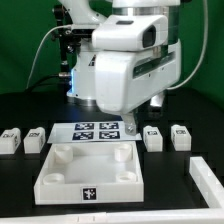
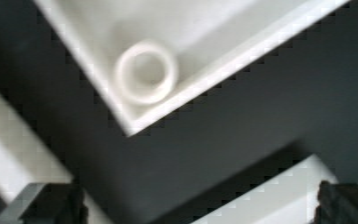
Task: Assemble one leg
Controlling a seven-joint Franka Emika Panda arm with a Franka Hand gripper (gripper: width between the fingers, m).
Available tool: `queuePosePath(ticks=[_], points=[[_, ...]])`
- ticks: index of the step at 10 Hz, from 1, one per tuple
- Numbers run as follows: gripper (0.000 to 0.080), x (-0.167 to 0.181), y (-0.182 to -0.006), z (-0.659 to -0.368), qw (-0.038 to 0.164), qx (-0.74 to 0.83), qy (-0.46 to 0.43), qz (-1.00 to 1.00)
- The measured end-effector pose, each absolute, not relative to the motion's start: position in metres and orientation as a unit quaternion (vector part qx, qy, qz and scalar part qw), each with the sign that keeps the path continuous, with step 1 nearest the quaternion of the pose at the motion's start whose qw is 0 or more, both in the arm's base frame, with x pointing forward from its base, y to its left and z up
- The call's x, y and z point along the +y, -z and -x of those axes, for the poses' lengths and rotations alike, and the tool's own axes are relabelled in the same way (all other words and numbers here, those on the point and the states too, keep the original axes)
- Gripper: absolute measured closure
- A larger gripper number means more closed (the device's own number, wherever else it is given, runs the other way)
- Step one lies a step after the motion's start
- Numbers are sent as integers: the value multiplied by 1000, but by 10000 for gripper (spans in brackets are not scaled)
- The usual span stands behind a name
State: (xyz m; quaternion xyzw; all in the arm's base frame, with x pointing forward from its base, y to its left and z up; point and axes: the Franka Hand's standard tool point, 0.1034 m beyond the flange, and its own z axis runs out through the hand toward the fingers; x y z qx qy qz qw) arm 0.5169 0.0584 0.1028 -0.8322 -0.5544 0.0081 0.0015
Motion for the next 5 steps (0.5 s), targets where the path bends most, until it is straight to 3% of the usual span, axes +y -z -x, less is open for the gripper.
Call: queuePosePath(ticks=[2, 5], points=[[150, 48, -93, -477, 0, -654, -5, 757], [150, 16, -63, -434, 10, -740, -9, 672]])
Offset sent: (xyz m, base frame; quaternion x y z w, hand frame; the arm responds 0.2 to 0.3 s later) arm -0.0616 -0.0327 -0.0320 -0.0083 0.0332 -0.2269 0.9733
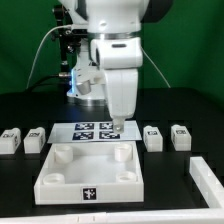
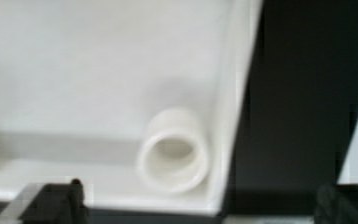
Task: Assemble one leg
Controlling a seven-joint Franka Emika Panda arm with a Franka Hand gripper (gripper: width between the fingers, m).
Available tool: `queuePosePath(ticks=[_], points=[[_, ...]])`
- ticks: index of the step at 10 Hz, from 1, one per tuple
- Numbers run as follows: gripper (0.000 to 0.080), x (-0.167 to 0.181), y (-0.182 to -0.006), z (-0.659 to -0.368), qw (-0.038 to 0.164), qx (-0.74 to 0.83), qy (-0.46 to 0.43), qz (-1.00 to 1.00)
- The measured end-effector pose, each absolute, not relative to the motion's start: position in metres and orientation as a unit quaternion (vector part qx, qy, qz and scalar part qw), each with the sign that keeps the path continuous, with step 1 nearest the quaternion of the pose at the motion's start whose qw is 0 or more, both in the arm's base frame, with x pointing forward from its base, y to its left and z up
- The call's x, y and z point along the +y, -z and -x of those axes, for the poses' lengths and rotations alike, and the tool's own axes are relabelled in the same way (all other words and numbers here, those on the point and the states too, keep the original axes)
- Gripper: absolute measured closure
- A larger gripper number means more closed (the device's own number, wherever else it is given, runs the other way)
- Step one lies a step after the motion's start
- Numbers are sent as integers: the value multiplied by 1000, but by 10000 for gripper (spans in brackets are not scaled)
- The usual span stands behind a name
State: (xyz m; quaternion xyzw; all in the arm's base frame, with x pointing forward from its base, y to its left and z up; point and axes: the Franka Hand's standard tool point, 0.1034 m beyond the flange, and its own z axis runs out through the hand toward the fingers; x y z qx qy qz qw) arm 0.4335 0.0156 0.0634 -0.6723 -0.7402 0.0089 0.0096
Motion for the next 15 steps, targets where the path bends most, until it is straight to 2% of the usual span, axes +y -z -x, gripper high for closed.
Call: queuePosePath(ticks=[4, 7, 9, 11, 12, 13, 14, 15], points=[[150, -10, -35, -417, 21, -716, -12, 698], [150, -18, -15, -420, 27, -706, -12, 708], [150, -17, -8, -422, 27, -701, -10, 713], [400, -18, -8, -422, 27, -700, -10, 713], [400, -18, -8, -422, 27, -700, -10, 713], [583, -18, -8, -422, 27, -700, -10, 713], [721, -18, -8, -422, 27, -700, -10, 713], [721, -18, -9, -424, 24, -700, -8, 714]])
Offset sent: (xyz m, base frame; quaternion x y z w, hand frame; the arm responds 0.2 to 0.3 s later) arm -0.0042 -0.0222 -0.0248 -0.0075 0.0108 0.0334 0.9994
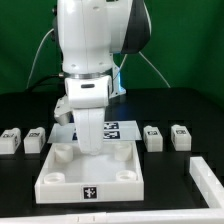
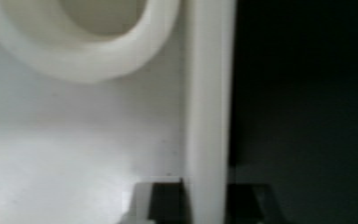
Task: Assemble one leg
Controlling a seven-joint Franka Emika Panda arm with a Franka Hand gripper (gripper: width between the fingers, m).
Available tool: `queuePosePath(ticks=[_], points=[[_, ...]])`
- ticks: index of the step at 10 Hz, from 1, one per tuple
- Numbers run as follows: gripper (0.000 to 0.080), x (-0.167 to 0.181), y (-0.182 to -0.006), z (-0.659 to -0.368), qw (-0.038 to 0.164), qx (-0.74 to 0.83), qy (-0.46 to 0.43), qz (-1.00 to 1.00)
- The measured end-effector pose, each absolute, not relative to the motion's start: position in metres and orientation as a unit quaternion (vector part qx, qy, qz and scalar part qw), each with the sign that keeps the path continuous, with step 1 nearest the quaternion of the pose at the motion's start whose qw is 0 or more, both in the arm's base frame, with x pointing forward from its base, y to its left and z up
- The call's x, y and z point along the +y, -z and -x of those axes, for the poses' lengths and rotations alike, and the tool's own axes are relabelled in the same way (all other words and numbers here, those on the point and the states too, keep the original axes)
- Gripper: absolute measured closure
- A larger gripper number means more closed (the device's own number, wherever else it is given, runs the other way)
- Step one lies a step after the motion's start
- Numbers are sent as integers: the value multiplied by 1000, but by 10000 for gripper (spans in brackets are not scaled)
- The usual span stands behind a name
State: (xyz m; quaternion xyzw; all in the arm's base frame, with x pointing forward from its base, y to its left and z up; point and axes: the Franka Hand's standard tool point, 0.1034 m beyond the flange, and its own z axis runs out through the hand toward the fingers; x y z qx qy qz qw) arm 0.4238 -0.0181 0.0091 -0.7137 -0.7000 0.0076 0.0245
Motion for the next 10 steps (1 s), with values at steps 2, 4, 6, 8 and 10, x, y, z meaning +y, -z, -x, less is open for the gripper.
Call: queuePosePath(ticks=[2, 4, 6, 8, 10], points=[[741, -18, -9, -424, 24, -700, -7, 714], [741, -18, -9, -424, 24, -700, -7, 714], [741, -18, -9, -424, 24, -700, -7, 714], [741, -16, -10, -427, 23, -696, -6, 717], [741, 4, -13, -442, 20, -689, 4, 724]])
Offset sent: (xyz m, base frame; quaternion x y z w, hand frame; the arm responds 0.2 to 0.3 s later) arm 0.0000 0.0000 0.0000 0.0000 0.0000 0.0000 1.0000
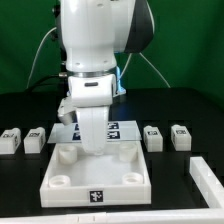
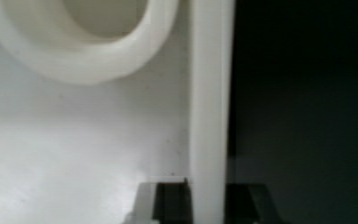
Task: Assemble one leg
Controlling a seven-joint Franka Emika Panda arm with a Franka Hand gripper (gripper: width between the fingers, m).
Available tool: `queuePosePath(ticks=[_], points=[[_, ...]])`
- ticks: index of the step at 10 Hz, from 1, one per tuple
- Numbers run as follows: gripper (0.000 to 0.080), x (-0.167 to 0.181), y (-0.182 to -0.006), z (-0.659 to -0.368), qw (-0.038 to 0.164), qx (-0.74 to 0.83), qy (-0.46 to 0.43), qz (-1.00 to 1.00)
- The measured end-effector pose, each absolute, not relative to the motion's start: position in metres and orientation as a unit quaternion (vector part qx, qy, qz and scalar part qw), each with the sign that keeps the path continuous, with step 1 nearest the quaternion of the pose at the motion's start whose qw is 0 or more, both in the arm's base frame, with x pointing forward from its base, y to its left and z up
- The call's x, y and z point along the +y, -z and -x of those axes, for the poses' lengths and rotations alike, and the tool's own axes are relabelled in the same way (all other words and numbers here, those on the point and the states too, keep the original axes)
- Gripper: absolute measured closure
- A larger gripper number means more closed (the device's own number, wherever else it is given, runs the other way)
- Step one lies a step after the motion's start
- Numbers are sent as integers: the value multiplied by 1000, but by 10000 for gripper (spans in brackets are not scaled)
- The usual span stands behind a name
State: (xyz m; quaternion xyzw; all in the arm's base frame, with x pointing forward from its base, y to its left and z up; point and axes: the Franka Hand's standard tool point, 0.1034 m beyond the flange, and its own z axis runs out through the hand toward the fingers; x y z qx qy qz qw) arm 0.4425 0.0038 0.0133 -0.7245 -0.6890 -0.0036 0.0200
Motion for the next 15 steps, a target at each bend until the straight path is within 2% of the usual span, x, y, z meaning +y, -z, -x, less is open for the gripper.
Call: queuePosePath(ticks=[5, 8, 11, 12, 14, 15], points=[[741, 59, -15, -495, 10, -694, 40, 719], [741, 69, -10, -496, 20, -698, 29, 715], [741, 69, -8, -496, 19, -698, 32, 715], [638, 68, -8, -496, 19, -697, 32, 716], [363, 68, -8, -496, 19, -697, 32, 716], [363, 67, -8, -496, 19, -697, 32, 716]])
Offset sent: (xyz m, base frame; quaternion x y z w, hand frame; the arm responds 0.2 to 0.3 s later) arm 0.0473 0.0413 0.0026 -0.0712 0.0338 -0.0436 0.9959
